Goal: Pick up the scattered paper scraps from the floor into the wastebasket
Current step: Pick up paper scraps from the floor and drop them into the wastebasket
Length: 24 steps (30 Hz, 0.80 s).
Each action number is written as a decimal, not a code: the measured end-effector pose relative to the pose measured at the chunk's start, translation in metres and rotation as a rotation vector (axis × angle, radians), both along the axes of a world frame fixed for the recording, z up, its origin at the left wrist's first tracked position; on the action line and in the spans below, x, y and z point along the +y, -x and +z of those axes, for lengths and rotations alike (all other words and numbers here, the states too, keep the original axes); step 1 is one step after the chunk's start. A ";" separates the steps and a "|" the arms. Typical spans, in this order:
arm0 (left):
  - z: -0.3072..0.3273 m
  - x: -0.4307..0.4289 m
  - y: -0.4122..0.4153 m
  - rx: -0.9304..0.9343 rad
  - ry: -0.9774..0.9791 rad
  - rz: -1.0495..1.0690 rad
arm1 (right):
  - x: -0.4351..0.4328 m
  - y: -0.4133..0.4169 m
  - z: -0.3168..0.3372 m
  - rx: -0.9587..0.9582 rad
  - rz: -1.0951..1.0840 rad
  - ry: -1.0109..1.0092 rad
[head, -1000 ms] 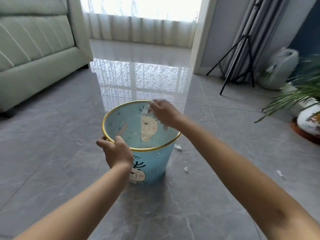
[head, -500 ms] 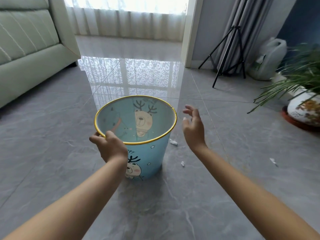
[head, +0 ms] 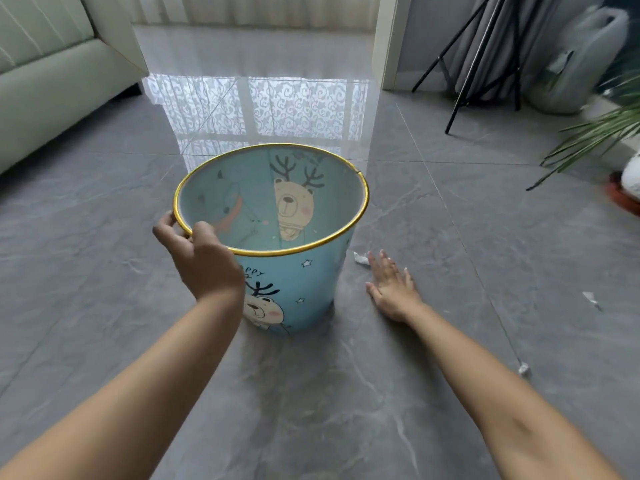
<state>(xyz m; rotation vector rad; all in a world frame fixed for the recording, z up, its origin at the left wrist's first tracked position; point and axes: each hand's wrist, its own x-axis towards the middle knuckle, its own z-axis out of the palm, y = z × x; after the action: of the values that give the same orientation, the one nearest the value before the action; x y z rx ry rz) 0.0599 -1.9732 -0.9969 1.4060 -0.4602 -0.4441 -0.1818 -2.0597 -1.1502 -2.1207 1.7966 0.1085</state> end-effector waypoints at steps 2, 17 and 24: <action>-0.002 -0.005 0.000 -0.003 0.024 -0.024 | -0.020 -0.003 0.002 0.046 0.033 -0.045; -0.001 0.000 0.003 -0.044 -0.032 -0.011 | 0.003 0.033 0.018 -0.117 0.171 0.110; 0.004 0.006 0.004 -0.070 -0.137 -0.038 | 0.039 0.024 -0.006 0.032 0.375 0.574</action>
<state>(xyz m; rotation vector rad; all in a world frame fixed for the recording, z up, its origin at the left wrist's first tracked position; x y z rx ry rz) 0.0560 -1.9672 -0.9926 1.5514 -0.5219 -0.4654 -0.2057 -2.0211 -1.1564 -2.8515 1.5479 -0.3201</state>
